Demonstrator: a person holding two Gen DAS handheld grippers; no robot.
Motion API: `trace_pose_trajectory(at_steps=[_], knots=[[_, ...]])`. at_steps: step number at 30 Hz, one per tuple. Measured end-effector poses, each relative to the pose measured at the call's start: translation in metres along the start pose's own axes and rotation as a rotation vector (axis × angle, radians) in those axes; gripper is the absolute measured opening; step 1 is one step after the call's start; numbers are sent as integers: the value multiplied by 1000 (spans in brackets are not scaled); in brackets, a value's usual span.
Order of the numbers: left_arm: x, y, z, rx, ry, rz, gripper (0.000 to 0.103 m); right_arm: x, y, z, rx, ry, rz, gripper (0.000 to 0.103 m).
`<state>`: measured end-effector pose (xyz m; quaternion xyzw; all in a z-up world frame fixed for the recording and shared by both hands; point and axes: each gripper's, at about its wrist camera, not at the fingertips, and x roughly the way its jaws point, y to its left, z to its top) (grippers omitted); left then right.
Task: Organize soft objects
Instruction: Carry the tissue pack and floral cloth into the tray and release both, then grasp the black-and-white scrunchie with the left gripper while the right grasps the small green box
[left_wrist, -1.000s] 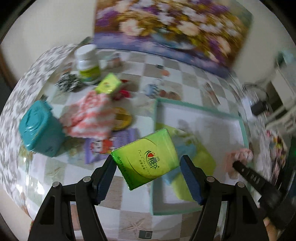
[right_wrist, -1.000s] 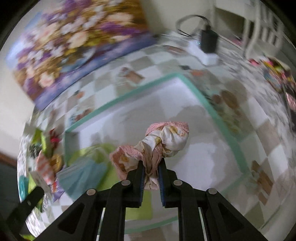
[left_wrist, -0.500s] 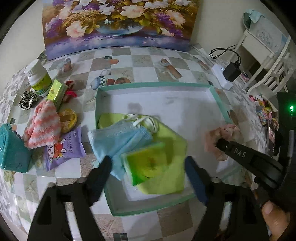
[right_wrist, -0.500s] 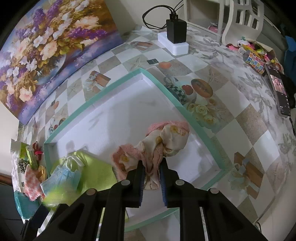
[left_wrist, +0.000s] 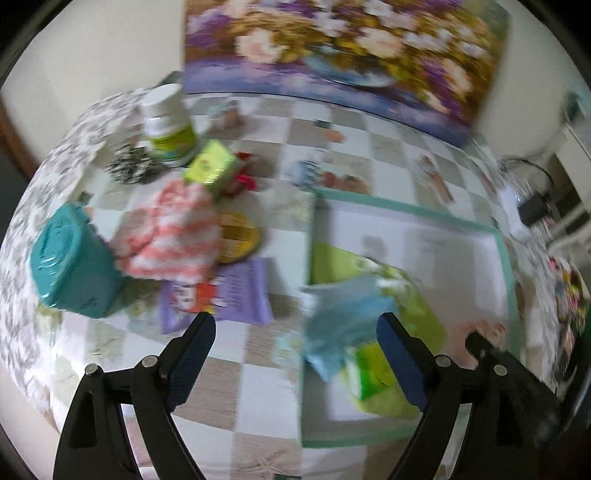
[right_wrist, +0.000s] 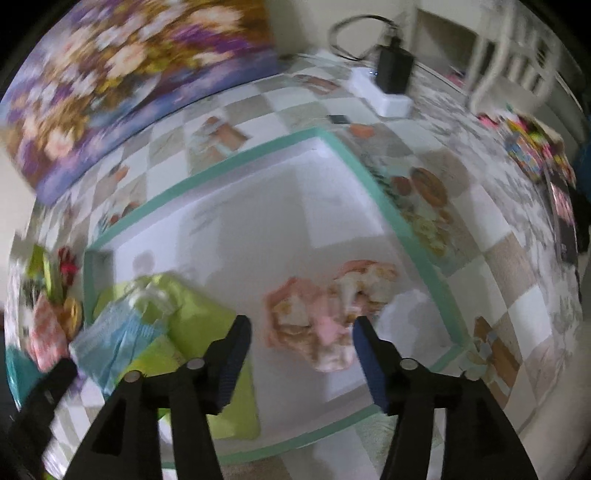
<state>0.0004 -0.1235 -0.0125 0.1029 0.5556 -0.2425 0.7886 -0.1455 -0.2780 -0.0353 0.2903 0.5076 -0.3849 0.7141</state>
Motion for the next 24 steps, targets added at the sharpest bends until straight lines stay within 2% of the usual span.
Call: trace_pose_trajectory(at_steps=[2, 4, 7, 15, 24], knots=[[-1, 11, 4, -40, -5, 14, 97, -5, 10, -1, -40, -22, 30, 74], [-3, 21, 8, -73, -15, 26, 97, -14, 20, -2, -75, -63, 53, 82], [-8, 35, 13, -106, -36, 49, 97, -22, 29, -4, -114, -108, 72, 89], [-13, 60, 24, -141, -45, 112, 97, -36, 44, -7, -136, -142, 143, 89], [-24, 80, 48, -155, -90, 97, 97, -43, 59, -2, -134, -151, 162, 89]])
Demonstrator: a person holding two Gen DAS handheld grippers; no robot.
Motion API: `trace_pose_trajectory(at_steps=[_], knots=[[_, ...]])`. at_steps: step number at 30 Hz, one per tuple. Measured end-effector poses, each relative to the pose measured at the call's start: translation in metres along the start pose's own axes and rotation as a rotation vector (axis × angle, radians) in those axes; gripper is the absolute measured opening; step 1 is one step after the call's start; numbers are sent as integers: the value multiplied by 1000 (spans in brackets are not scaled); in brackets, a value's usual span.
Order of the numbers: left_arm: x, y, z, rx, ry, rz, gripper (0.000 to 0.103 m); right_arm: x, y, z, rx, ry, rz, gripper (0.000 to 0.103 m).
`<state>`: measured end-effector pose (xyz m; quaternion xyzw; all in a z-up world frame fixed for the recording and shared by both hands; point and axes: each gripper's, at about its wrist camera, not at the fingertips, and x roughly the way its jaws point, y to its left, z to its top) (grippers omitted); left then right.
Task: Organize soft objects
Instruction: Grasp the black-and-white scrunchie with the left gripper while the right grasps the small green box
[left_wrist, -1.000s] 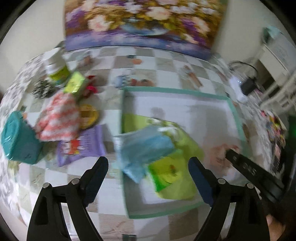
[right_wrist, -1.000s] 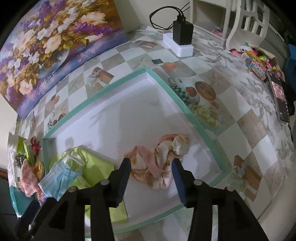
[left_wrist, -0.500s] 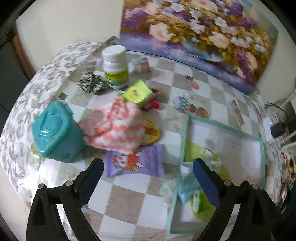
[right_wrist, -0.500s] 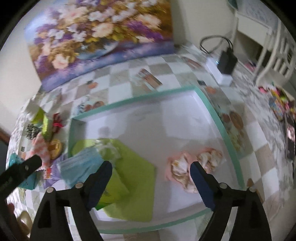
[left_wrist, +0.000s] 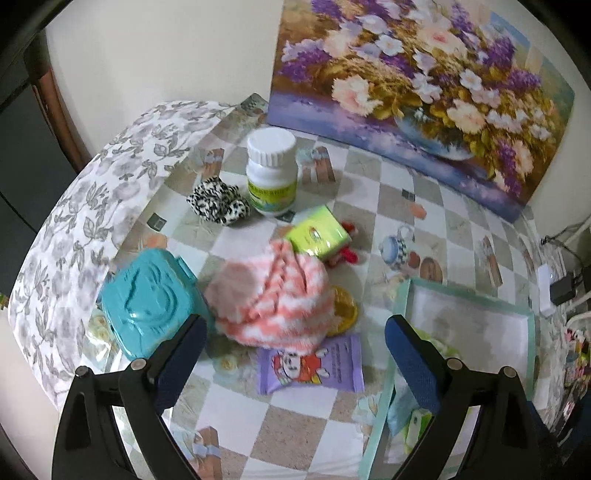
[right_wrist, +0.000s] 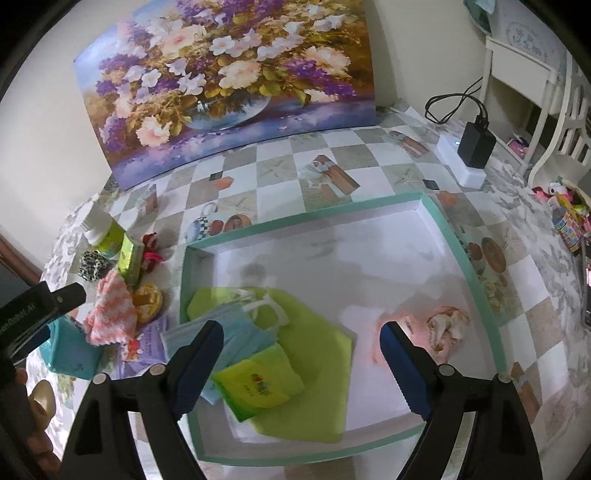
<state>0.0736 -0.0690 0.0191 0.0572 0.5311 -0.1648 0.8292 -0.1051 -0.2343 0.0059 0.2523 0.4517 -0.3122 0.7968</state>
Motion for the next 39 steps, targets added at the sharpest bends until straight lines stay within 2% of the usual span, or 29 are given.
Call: trace_pose_trajectory(at_steps=[11, 18, 25, 27, 30, 32, 36, 39], knots=[[13, 35, 46, -80, 40, -51, 97, 8, 55, 33, -80, -14, 35, 89], [22, 67, 69, -116, 72, -38, 97, 26, 99, 55, -120, 0, 95, 89], [35, 95, 103, -12, 109, 19, 97, 48, 149, 72, -200, 38, 152, 89], [40, 103, 114, 30, 118, 36, 97, 59, 164, 74, -232, 64, 155, 89], [58, 115, 127, 62, 170, 12, 97, 81, 180, 77, -256, 125, 183, 89], [73, 121, 133, 56, 223, -17, 97, 94, 187, 77, -261, 161, 191, 89], [100, 128, 143, 14, 276, -83, 97, 119, 196, 78, -252, 222, 192, 89], [121, 127, 147, 0, 307, -71, 97, 132, 199, 82, -226, 250, 188, 89]])
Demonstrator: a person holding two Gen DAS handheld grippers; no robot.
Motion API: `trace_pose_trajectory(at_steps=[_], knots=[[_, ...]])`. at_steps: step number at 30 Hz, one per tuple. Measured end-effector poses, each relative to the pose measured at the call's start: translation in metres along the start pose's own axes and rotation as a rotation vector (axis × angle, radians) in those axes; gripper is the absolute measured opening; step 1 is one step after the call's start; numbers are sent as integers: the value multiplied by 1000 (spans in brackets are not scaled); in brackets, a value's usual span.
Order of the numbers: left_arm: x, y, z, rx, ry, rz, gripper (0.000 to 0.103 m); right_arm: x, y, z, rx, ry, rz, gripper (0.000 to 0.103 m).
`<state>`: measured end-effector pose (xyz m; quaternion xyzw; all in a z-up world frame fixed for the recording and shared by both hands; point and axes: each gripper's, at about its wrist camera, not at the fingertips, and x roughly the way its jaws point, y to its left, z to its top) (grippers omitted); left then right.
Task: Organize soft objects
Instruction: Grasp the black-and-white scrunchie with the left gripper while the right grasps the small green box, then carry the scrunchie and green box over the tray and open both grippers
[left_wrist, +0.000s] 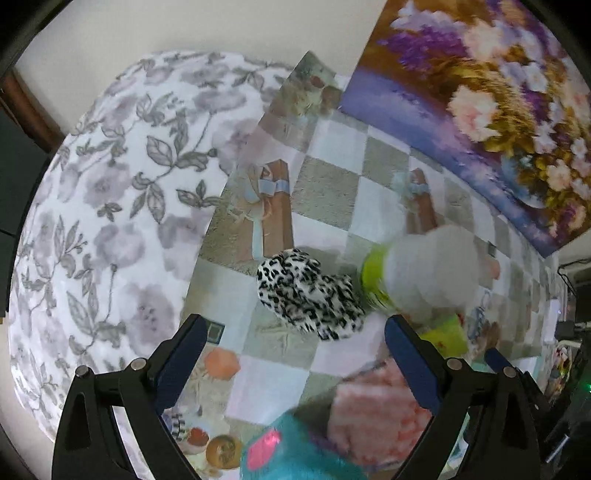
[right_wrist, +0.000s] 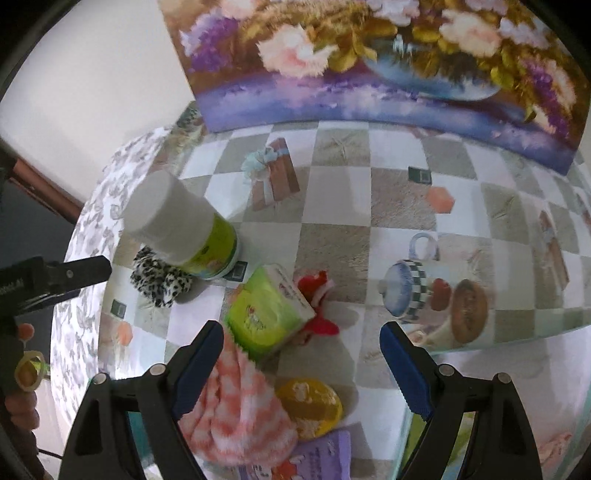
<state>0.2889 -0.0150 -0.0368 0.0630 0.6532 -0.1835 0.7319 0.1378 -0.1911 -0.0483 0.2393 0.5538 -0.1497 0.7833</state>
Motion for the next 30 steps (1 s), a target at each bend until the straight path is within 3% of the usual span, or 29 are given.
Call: trace_pose_trajectory(at_steps=[8, 14, 15, 17, 21, 26, 30], knots=[[33, 3, 12, -33, 49, -7, 96, 23, 5, 11, 79, 28, 21, 86], [42, 0, 18, -30, 69, -7, 94, 31, 8, 14, 118, 44, 32, 71], [44, -2, 19, -29, 74, -6, 93, 32, 9, 13, 120, 49, 26, 64], [50, -8, 19, -28, 89, -11, 85, 32, 9, 12, 124, 49, 22, 57], [62, -13, 20, -38, 122, -35, 70, 30, 7, 11, 132, 44, 37, 54], [65, -15, 23, -33, 118, -55, 46, 27, 1, 9, 147, 40, 66, 52], [62, -19, 22, -35, 106, -53, 34, 23, -2, 7, 154, 38, 86, 49]])
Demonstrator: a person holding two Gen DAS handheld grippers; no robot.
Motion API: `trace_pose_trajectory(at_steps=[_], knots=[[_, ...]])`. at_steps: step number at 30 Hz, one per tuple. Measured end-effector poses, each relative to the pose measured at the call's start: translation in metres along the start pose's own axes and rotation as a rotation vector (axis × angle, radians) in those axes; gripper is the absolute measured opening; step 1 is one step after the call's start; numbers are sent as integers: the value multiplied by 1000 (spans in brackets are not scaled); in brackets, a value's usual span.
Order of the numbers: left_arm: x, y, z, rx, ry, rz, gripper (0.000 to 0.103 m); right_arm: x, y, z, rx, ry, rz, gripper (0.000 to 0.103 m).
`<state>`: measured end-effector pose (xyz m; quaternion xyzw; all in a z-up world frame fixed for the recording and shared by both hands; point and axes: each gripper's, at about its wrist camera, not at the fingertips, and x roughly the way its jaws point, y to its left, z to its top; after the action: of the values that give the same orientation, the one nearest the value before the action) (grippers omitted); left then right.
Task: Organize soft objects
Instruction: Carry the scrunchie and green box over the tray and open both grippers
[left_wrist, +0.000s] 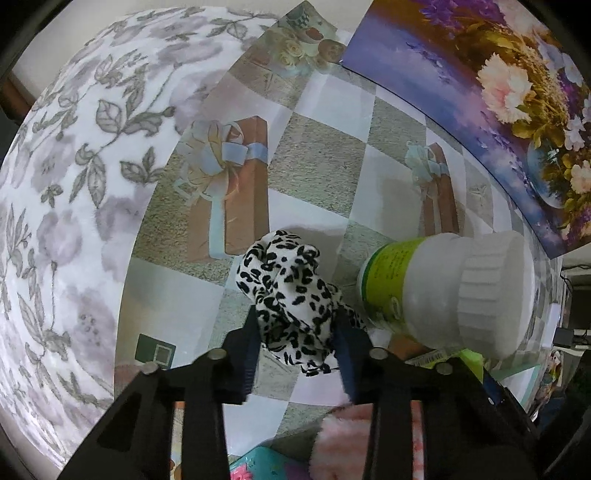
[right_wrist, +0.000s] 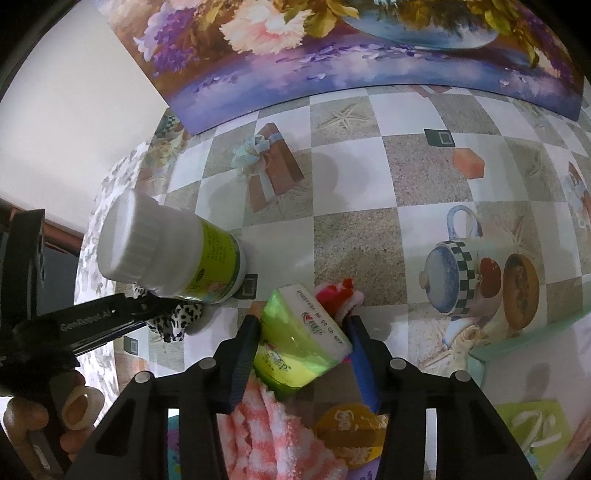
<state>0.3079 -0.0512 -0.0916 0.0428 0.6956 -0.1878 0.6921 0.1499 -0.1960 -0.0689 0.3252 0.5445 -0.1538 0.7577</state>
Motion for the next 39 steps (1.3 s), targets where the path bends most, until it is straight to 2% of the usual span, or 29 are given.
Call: trace_pose_trajectory(at_steps=[4, 14, 20, 24, 31, 39], knots=[[-17, 8, -10, -32, -31, 0, 28, -5, -3, -1, 5, -7, 26, 46], [-66, 21, -39, -88, -161, 27, 27, -41, -13, -12, 27, -65, 68, 43], [-110, 20, -82, -123, -269, 26, 27, -85, -31, -28, 57, -140, 84, 43], [-134, 3, -114, -116, -323, -20, 27, -115, -49, -47, 96, -191, 88, 43], [-151, -48, -162, -59, -380, -67, 27, -162, -85, -84, 159, -271, 86, 43], [-148, -113, -212, 28, -381, -132, 27, -201, -140, -120, 260, -348, 53, 43]])
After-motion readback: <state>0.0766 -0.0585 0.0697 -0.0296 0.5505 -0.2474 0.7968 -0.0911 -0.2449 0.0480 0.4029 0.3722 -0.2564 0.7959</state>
